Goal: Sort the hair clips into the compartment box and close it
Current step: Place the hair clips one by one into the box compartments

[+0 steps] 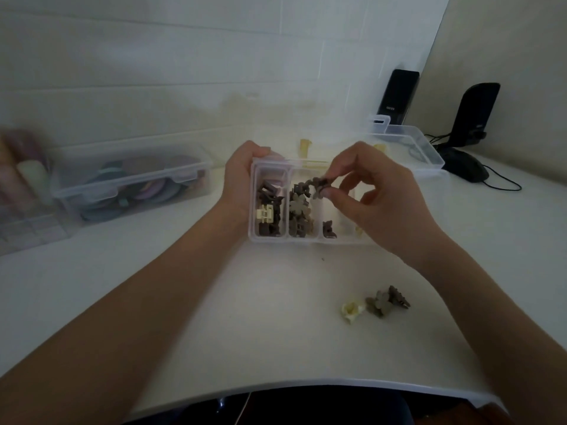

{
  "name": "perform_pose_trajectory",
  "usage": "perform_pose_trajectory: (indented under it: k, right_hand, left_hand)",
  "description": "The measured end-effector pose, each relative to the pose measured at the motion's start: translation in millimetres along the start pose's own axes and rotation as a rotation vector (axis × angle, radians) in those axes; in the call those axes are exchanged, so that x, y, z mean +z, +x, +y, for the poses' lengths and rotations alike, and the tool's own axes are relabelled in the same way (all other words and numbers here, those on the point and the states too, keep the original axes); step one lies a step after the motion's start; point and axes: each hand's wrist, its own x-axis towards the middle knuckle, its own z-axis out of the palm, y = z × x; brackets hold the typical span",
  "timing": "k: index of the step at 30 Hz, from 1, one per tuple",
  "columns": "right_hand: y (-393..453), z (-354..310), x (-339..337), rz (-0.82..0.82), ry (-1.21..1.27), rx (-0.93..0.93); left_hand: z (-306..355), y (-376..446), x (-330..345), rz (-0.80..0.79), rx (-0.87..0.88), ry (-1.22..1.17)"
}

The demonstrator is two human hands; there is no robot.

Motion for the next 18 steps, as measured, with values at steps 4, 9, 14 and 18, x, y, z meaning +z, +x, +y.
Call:
perform_pose_trajectory:
  k: [4,9,14,18]
  right_hand:
    - [-2,2,1,0.066,-0.098,-0.054]
    - [-4,5,8,0.105,-0.389,-0.109]
    - [-2,2,12,0.046,-0.579,-0.215]
    - [-1,12,11,-0.104,-0.682,-0.25]
  left_hand:
    - [-4,-3,7,-0.054,-0.003,0.032]
    - [-4,0,5,-0.071,-0.042,0.026]
    - [-6,-1,7,-0.186,-0.106,-0.106]
    - [-4,-9,8,-0.114,-0.2,-0.081]
